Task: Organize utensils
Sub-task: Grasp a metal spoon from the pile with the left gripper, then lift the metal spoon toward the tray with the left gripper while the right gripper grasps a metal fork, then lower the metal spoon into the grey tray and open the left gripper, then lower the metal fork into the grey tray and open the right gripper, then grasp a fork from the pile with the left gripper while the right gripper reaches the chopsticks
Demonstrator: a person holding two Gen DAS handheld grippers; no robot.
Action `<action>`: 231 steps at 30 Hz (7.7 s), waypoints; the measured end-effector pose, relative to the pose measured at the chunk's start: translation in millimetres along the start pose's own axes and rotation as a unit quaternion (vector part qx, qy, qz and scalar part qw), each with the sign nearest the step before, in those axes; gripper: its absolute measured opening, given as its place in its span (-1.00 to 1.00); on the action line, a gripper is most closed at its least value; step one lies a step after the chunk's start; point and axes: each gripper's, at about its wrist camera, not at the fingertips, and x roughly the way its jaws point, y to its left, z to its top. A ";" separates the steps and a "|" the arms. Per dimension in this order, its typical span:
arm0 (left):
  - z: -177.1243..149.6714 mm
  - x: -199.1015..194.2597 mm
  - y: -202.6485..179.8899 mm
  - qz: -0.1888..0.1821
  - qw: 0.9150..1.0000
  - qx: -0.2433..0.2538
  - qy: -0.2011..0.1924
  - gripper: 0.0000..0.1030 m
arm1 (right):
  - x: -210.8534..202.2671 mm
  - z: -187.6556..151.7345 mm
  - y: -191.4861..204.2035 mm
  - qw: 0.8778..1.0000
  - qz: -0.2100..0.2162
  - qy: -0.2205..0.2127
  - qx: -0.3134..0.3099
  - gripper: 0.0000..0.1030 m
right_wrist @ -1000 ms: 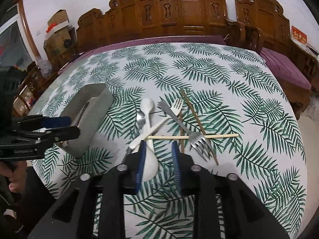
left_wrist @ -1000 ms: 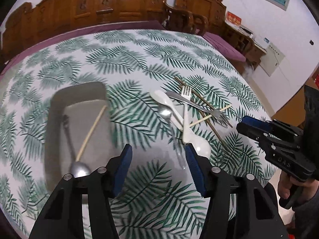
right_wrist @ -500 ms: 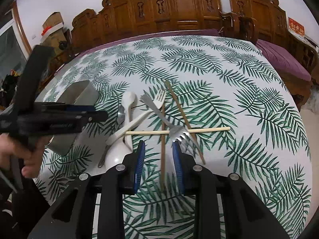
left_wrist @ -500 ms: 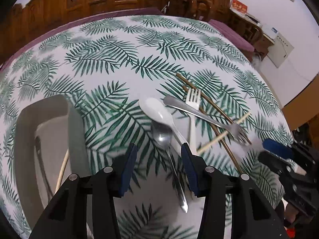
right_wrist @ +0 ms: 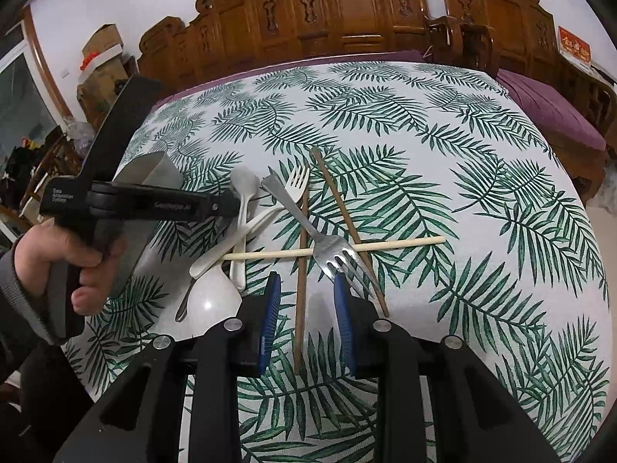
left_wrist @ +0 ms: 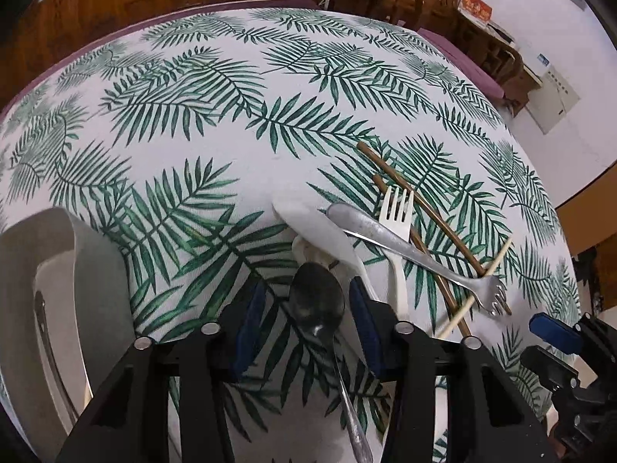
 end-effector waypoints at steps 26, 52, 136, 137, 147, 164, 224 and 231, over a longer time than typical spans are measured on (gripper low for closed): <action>-20.2 -84.3 9.8 -0.039 0.995 -0.008 -0.089 -0.53 | 53.2 48.7 1.5 0.999 0.006 0.026 -0.029 -0.40; -35.7 -133.2 1.1 -0.049 0.989 0.012 -0.136 -0.54 | 49.9 52.0 15.0 0.996 -0.018 0.049 -0.071 -0.94; -39.4 -74.8 127.7 0.048 0.998 -0.008 -0.041 -0.29 | 10.1 51.6 134.1 0.997 0.036 0.006 -0.068 -0.94; -42.0 -79.8 129.5 0.046 0.998 -0.012 -0.046 -0.29 | 9.8 51.9 136.3 0.997 0.037 0.006 -0.069 -0.94; -88.7 -158.8 148.8 0.040 0.993 -0.045 -0.105 -0.28 | 15.7 63.1 183.8 0.994 0.062 0.001 -0.094 -0.94; -133.7 -226.8 177.4 0.054 0.984 -0.062 -0.158 -0.09 | 66.9 80.6 248.8 0.992 0.085 0.041 -0.082 -0.94; -127.3 -200.9 88.8 0.013 0.988 -0.029 -0.150 0.23 | -10.5 29.4 109.1 0.999 0.006 0.004 -0.042 -0.87; -114.0 -182.7 62.6 -0.004 0.990 -0.013 -0.138 0.23 | -13.3 17.4 78.4 0.999 -0.015 0.005 -0.035 -0.63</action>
